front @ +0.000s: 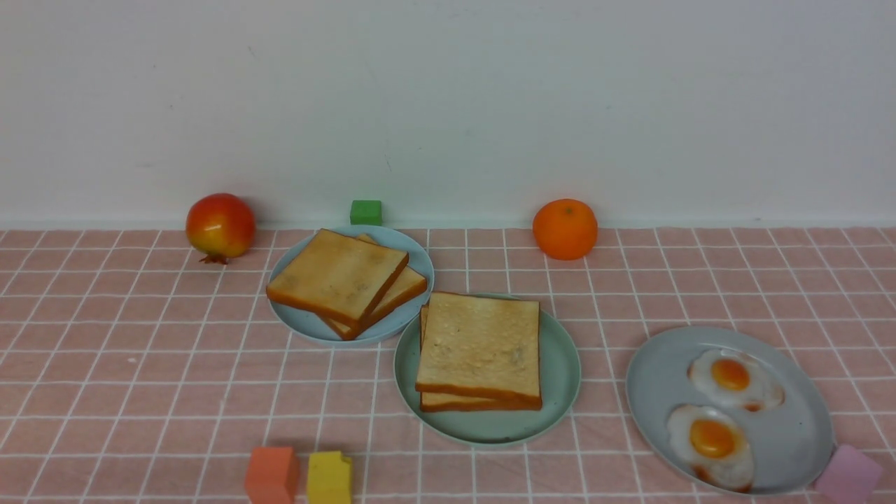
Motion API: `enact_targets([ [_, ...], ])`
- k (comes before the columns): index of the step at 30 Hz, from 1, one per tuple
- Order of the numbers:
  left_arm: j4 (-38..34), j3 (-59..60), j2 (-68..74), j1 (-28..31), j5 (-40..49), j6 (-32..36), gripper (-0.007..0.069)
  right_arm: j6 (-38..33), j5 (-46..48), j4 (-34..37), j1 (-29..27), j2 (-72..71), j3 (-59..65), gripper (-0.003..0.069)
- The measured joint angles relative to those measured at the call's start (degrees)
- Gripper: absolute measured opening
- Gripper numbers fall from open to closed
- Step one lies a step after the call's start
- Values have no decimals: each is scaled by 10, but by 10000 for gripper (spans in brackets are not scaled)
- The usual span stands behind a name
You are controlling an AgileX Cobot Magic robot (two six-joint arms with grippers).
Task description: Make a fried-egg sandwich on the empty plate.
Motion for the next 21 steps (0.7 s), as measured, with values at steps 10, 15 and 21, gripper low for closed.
enact_targets([
  [10, 0, 0, 0, 0, 0, 0, 68, 0, 0, 0, 0, 0, 0, 96],
  [15, 0, 0, 0, 0, 0, 0, 75, 0, 0, 0, 0, 0, 0, 103],
  [21, 0, 0, 0, 0, 0, 0, 76, 0, 0, 0, 0, 0, 0, 110],
])
